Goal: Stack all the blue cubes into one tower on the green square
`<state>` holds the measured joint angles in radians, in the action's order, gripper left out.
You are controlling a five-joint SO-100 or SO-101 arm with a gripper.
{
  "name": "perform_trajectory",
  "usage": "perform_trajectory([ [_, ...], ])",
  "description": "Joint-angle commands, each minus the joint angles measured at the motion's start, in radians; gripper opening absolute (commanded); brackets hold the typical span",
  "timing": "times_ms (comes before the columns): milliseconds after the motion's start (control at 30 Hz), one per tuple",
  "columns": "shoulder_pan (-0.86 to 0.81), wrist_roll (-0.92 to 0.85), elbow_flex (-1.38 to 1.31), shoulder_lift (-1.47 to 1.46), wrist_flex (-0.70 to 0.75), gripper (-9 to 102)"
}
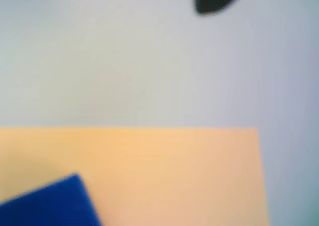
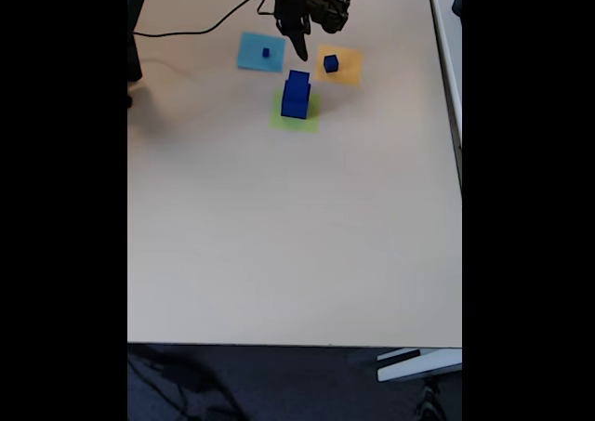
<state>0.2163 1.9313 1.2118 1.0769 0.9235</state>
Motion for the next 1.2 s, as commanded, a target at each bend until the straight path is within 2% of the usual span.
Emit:
perform_trajectory([
  [0, -0.037, -0.071, -0.051, 0.02, -0.041, 31],
  [367, -0.091, -0.201, -0.141, -0.075, -0.117, 29],
  [1167, -0.037, -0.222, -0.308, -0.221, -0.126, 27],
])
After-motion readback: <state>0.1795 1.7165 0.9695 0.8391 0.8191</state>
